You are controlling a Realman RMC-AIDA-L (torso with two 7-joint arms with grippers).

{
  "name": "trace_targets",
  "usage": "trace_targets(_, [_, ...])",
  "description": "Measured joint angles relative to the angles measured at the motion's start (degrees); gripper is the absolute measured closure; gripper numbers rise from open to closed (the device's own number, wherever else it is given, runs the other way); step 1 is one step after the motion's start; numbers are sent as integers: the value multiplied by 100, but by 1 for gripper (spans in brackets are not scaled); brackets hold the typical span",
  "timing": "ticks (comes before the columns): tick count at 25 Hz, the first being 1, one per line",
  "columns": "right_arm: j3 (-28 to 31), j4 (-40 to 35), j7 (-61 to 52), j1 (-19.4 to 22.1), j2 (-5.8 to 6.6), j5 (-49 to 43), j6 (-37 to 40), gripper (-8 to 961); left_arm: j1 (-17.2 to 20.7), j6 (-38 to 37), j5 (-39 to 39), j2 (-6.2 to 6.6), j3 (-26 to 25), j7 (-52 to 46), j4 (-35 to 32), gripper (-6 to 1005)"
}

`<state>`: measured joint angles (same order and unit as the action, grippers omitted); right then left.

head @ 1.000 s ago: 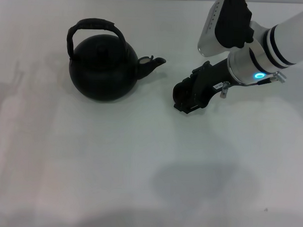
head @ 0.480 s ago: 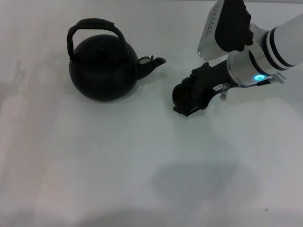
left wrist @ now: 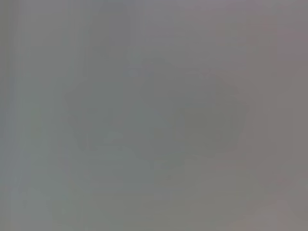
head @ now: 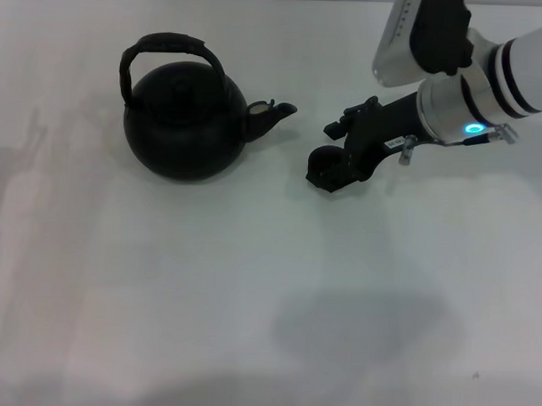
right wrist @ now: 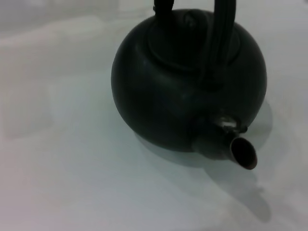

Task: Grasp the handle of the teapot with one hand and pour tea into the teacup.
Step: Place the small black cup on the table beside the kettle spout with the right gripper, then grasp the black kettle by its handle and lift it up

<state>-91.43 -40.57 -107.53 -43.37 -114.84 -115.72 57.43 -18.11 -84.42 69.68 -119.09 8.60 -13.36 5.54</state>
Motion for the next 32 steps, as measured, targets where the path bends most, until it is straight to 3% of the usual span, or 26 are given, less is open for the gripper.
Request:
trace_targets(10, [740, 7, 353, 208, -27, 37, 388, 117, 0, 1, 8, 0, 1, 0, 3, 153])
trace_targets(16, [1525, -4, 736, 416, -49, 238, 569, 118, 0, 4, 39, 0, 8, 0, 14, 153])
trace_targets(23, [2867, 328, 898, 638, -58, 802, 625, 120, -4, 0, 42, 0, 11, 0, 32, 151])
trace_targets(30, [5294, 1806, 1070, 878, 5, 2504, 707, 122, 37, -30, 47, 1, 35, 0, 53, 152])
trace_targets(32, [5451, 1888, 1147, 961, -2, 2747, 820, 123, 46, -15, 47, 1, 102, 0, 52, 152])
